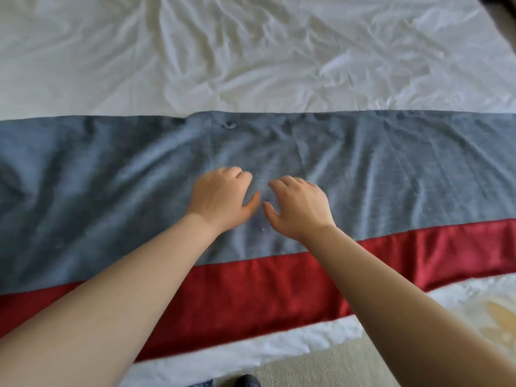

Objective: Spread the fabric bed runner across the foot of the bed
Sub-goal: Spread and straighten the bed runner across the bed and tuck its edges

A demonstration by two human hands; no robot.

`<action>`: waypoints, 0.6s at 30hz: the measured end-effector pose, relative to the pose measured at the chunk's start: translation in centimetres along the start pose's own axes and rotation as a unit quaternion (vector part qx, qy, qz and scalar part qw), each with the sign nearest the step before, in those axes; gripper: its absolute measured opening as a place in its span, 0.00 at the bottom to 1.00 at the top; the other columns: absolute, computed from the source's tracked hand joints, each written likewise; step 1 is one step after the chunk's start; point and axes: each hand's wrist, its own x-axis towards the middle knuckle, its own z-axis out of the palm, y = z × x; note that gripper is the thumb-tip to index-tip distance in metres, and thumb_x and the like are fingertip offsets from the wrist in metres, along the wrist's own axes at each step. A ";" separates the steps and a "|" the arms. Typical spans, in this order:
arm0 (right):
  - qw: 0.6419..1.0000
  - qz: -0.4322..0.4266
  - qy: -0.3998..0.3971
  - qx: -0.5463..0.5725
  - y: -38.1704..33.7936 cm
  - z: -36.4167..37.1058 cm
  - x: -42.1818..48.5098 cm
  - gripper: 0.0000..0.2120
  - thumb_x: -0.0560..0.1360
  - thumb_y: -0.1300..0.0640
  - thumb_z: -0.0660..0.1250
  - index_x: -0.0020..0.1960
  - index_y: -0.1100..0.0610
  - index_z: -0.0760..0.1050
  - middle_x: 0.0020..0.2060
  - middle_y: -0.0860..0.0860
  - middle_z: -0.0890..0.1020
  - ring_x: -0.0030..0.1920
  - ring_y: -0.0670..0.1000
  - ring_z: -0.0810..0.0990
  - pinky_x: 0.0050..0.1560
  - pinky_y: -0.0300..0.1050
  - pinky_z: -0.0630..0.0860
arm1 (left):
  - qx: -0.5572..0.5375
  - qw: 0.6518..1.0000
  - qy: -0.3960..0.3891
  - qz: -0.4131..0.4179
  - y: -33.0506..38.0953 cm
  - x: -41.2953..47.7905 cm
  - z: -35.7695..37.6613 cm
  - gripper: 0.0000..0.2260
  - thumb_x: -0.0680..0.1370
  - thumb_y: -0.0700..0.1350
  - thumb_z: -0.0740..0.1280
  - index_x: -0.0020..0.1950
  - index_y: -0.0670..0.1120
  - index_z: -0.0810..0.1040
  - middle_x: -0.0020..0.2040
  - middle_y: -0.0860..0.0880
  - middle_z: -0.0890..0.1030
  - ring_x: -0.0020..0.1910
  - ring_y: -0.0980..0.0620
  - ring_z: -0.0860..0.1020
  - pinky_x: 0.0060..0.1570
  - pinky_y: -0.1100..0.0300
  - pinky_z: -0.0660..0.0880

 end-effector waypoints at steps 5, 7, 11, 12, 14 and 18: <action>1.000 0.003 -0.006 -0.008 -3.0 0.0 7.7 0.18 0.73 0.43 0.61 0.54 0.55 0.76 0.49 0.52 0.80 0.51 0.56 0.78 0.48 0.48 0.71 | 0.009 1.000 0.005 -0.008 -7.4 3.0 -1.2 0.19 0.74 0.58 0.58 0.51 0.46 0.78 0.47 0.47 0.80 0.47 0.44 0.78 0.40 0.52 0.73; 1.000 0.003 -0.008 -0.001 -4.2 0.1 10.3 0.19 0.74 0.43 0.61 0.56 0.55 0.76 0.50 0.52 0.80 0.51 0.56 0.78 0.48 0.49 0.71 | 0.009 1.000 0.007 -0.017 -10.1 3.7 -1.5 0.19 0.74 0.58 0.59 0.52 0.45 0.78 0.46 0.47 0.80 0.46 0.44 0.78 0.39 0.52 0.73; 1.000 -0.015 -0.012 -0.002 -5.9 0.6 14.6 0.18 0.75 0.43 0.61 0.56 0.55 0.75 0.49 0.51 0.79 0.50 0.54 0.78 0.44 0.46 0.70 | 0.007 0.999 0.010 -0.038 -14.4 4.7 -1.4 0.20 0.75 0.58 0.57 0.52 0.45 0.78 0.45 0.48 0.80 0.45 0.46 0.78 0.37 0.53 0.74; 1.000 -0.019 -0.011 -0.003 -6.2 0.8 15.5 0.17 0.75 0.43 0.60 0.55 0.54 0.75 0.48 0.50 0.79 0.49 0.54 0.78 0.43 0.46 0.68 | 0.009 0.999 0.009 -0.043 -15.2 5.1 -1.3 0.20 0.75 0.58 0.56 0.51 0.45 0.78 0.45 0.48 0.80 0.45 0.46 0.78 0.37 0.54 0.73; 1.000 -0.016 -0.011 0.008 -6.6 1.2 17.5 0.16 0.76 0.45 0.60 0.56 0.54 0.75 0.47 0.50 0.79 0.49 0.54 0.77 0.40 0.44 0.66 | 0.006 0.998 0.012 -0.057 -16.6 6.0 -0.9 0.19 0.75 0.57 0.57 0.51 0.45 0.78 0.45 0.48 0.80 0.45 0.46 0.78 0.37 0.54 0.72; 0.999 -0.008 -0.023 0.022 -6.4 2.5 21.0 0.13 0.77 0.59 0.58 0.60 0.54 0.73 0.52 0.51 0.78 0.53 0.55 0.77 0.39 0.46 0.70 | 0.017 0.997 0.000 -0.078 -18.9 8.2 0.1 0.12 0.78 0.44 0.58 0.56 0.44 0.77 0.51 0.46 0.79 0.47 0.43 0.76 0.36 0.53 0.72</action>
